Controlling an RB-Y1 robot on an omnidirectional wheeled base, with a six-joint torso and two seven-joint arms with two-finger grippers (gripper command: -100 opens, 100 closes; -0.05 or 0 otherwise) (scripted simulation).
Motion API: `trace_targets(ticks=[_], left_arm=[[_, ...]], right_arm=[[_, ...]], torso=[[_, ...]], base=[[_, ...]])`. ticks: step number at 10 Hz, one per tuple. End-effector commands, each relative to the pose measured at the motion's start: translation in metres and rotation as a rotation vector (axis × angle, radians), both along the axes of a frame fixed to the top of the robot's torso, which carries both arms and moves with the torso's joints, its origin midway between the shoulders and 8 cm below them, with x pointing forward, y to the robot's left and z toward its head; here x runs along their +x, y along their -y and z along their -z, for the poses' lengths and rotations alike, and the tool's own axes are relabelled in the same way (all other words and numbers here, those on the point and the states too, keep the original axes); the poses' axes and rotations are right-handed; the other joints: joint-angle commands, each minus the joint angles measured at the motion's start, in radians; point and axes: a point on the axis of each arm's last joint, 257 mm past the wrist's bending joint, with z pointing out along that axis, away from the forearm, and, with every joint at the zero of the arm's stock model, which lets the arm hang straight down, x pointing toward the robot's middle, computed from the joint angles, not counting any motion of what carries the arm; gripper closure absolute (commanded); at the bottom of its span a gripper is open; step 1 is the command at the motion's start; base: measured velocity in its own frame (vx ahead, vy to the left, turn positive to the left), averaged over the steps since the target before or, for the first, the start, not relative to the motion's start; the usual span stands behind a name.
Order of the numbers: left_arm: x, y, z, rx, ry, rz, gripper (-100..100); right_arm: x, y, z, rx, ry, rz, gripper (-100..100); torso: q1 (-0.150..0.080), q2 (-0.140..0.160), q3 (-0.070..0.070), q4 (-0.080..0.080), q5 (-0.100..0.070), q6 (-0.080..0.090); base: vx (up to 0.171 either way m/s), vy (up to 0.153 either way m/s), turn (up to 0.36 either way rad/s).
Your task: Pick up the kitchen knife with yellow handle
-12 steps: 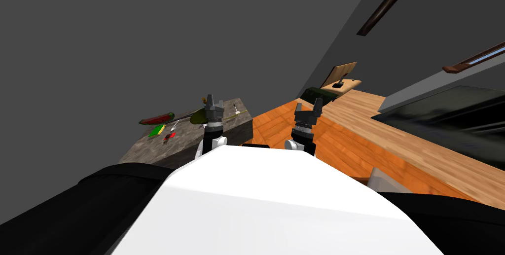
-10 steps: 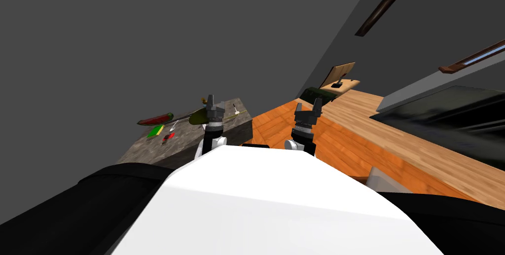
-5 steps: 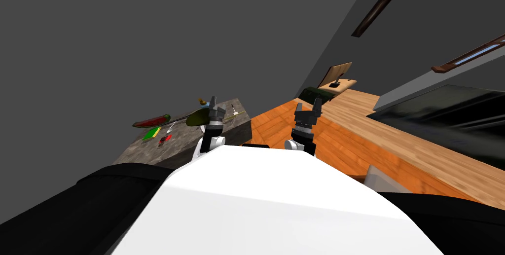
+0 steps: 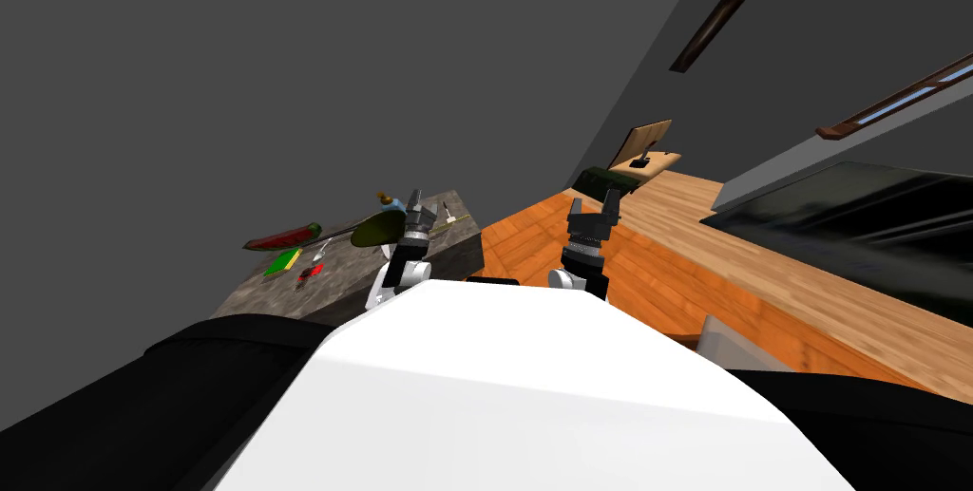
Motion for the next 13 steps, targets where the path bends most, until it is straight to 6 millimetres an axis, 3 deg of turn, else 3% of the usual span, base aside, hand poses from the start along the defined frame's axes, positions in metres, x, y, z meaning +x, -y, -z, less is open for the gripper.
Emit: trace_targets(ticks=[1, 13], left_arm=[[0.003, -0.001, 0.01, -0.013, -0.037, 0.002, -100], [0.028, -0.034, 0.097, -0.161, -0.376, 0.013, -100]], right_arm=[[0.0, 0.0, 0.0, 0.0, 0.0, 0.0, 0], [0.0, 0.0, 0.0, 0.0, 0.0, 0.0, 0]], torso=[[0.0, 0.0, 0.0, 0.0, 0.0, 0.0], [0.0, 0.001, 0.0, 0.0, 0.0, 0.0]], base=[[0.02, -0.02, -0.008], [0.018, -0.021, -0.031]])
